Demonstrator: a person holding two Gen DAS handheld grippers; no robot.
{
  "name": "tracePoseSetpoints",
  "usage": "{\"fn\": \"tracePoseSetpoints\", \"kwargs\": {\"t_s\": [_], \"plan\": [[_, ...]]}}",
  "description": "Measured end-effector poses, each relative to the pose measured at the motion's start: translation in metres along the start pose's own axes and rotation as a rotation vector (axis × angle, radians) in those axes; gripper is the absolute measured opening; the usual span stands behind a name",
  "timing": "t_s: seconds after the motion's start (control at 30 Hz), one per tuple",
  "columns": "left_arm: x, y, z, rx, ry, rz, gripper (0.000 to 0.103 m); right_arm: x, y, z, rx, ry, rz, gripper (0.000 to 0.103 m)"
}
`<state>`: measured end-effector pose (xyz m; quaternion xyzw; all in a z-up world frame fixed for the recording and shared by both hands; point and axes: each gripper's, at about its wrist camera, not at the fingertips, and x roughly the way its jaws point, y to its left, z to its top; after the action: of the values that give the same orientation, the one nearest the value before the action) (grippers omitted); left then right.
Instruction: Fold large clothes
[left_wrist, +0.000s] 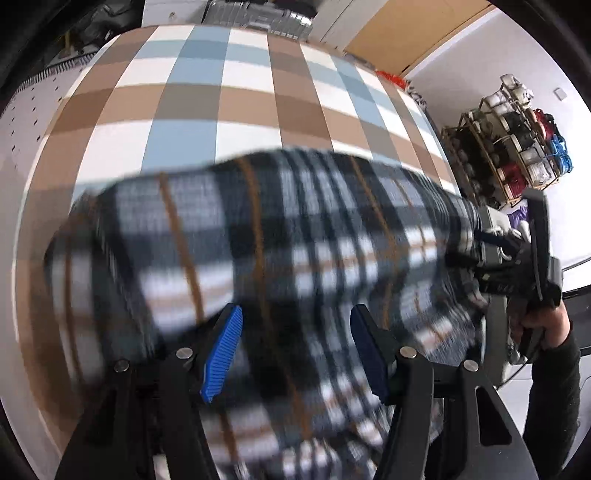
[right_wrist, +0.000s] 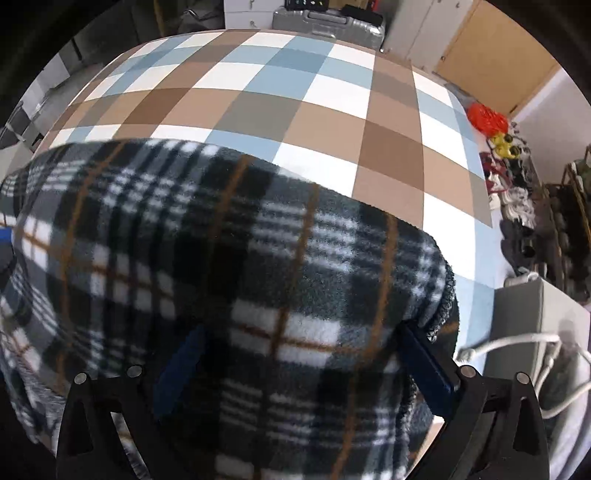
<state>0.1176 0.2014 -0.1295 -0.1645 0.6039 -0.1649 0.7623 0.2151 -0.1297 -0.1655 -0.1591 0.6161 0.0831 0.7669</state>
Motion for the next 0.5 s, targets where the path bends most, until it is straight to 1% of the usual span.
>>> {"fn": "tracePoseSetpoints", "kwargs": {"t_s": [0.07, 0.1, 0.13, 0.17, 0.2, 0.27, 0.33, 0.4, 0.5], "plan": [[0.001, -0.004, -0.006, 0.036, 0.014, 0.038, 0.056, -0.014, 0.008, -0.004, -0.015, -0.004, 0.018, 0.103], [0.005, -0.003, -0.007, 0.055, 0.019, 0.072, 0.056, -0.014, 0.013, -0.009, -0.029, 0.012, 0.019, 0.103], [0.013, 0.000, -0.007, 0.067, 0.027, 0.096, 0.056, -0.007, 0.019, -0.010, -0.046, 0.037, 0.012, 0.103], [0.021, 0.004, -0.005, 0.066, 0.031, 0.100, 0.055, 0.005, 0.026, -0.003, -0.062, 0.063, -0.001, 0.103], [0.026, 0.007, -0.002, 0.055, 0.032, 0.094, 0.055, 0.019, 0.032, -0.008, -0.087, 0.097, -0.034, 0.103], [0.028, 0.014, 0.005, 0.015, 0.017, 0.070, 0.056, 0.023, 0.034, -0.008, -0.049, 0.052, -0.025, 0.103], [0.030, 0.019, 0.012, -0.005, 0.025, 0.053, 0.057, 0.025, 0.031, -0.005, -0.018, 0.043, -0.004, 0.103], [0.033, 0.021, 0.021, 0.010, 0.039, 0.061, 0.058, 0.027, 0.026, -0.003, -0.018, 0.030, 0.015, 0.103], [0.037, 0.018, 0.036, 0.034, 0.053, 0.087, 0.058, 0.030, 0.020, 0.006, -0.020, -0.008, 0.020, 0.103]]}}
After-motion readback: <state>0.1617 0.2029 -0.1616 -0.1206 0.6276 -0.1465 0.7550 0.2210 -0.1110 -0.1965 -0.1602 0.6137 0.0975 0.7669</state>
